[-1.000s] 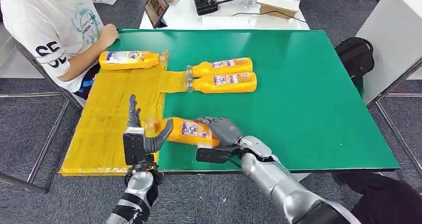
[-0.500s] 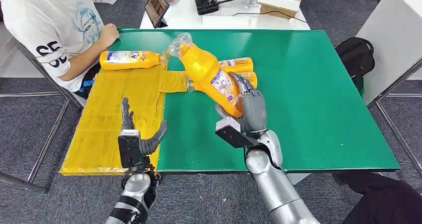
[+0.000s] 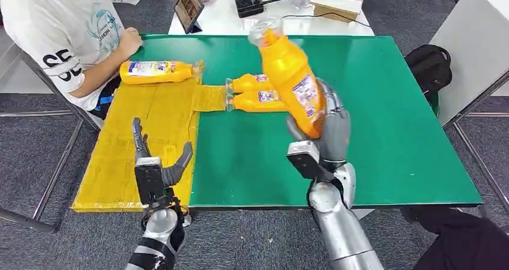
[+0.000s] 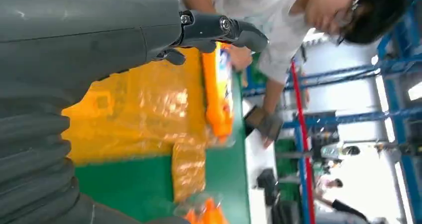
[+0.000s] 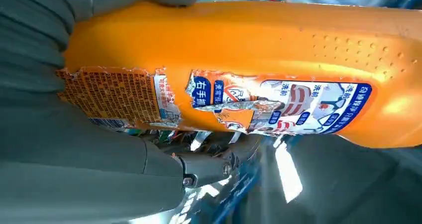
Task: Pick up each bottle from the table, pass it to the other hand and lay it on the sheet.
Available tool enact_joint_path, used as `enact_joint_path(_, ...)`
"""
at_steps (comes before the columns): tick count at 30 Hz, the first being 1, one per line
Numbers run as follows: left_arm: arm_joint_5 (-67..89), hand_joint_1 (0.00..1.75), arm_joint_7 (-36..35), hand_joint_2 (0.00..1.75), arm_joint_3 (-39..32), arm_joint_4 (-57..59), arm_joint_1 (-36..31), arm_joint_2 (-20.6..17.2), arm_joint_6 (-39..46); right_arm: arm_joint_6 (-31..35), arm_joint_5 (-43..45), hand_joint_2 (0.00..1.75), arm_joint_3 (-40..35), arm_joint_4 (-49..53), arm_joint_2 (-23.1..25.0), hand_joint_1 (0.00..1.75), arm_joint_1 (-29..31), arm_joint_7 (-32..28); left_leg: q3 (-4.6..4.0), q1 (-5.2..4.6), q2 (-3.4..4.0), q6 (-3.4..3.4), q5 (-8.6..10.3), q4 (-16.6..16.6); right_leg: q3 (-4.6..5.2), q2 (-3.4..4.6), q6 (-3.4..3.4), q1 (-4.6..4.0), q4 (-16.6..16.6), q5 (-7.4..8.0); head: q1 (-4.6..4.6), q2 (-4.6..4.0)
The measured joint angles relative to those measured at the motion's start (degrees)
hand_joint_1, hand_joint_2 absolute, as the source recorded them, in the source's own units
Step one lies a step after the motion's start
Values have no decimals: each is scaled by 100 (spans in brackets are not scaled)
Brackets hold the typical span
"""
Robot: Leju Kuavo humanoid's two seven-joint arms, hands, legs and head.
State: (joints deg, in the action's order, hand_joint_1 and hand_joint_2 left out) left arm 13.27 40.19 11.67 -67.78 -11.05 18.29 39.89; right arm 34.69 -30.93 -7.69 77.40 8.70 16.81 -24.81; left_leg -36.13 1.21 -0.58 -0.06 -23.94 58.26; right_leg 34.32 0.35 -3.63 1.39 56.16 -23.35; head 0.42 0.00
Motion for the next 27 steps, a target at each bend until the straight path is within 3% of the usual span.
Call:
enact_joint_path(5, -532, 0, -2, 175, -164, -419, 132, 2, -382, -239, -30, 175, 183, 127, 4, 175, -77, -64, 2, 2, 1, -1, 1, 0, 3, 0, 0, -1, -1, 0, -4, 0)
enact_joint_path(10, -1213, 0, -4, 175, -122, -92, 95, 15, -2918, -1287, 188, 175, 177, 111, 150, 175, -399, -650, 2, 2, 4, -1, 1, 0, 3, 1, 0, -1, 0, 0, -4, 0)
enact_joint_path(14, -1701, 0, -147, 175, 151, 141, 11, 17, -4329, -1812, 140, 175, 34, -127, 413, 175, -775, -1301, -1, 2, 3, -1, -1, 0, 5, 1, 0, -1, 0, -1, -2, 0)
enact_joint_path(27, -2059, 0, -236, 175, 483, 654, -131, 22, -5016, -1668, 147, 175, -367, -1082, 758, 175, -1021, -1320, -4, 1, 7, -4, -3, -1, 14, 2, 3, 0, 0, -2, -2, 0)
